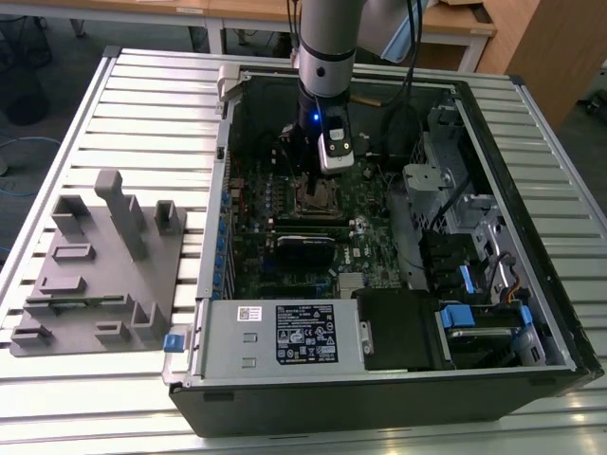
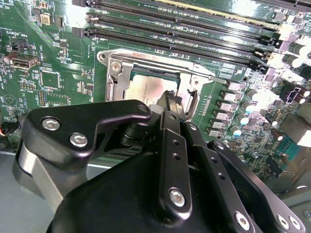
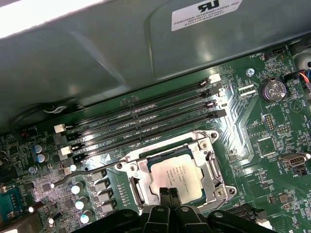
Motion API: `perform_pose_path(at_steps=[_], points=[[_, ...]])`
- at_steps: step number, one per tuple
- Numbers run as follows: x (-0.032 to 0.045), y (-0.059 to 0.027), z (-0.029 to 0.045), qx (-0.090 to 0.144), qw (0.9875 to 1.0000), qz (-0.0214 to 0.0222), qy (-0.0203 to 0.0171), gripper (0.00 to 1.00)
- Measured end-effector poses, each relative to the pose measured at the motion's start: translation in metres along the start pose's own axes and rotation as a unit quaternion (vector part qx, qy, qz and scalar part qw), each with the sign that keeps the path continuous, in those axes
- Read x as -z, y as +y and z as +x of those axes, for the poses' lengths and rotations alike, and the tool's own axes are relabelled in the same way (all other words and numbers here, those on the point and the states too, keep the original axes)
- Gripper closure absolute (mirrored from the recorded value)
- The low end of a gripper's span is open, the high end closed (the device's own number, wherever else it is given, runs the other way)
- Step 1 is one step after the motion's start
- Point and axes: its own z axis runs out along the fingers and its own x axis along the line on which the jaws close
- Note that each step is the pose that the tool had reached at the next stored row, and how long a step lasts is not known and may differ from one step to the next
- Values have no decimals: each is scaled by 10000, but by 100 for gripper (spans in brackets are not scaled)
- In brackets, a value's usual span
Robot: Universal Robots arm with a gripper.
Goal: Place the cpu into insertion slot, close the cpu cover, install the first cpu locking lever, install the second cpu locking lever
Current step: 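Close the cpu cover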
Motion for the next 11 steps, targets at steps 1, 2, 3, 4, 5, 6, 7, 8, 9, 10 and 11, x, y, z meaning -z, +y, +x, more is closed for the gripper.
perform_pose_path(at_steps=[1,2,3,4,5,6,7,8,9,10,11], points=[[0,0,0,0,10000,0,0,90],[0,0,0,0,10000,0,0,90],[0,0,0,0,10000,0,0,90],[0,0,1,1,10000,0,0,90],[-1,-1,4,2,10000,-1,-1,90],[-2,-2,5,10,10000,-1,-1,90],[-2,-2,5,31,10000,-1,-1,90],[-3,-2,5,67,10000,0,-1,90],[-4,-3,6,111,9999,-1,0,90],[-5,-2,6,164,9999,-2,1,90],[-7,-2,6,222,9998,-5,2,90]])
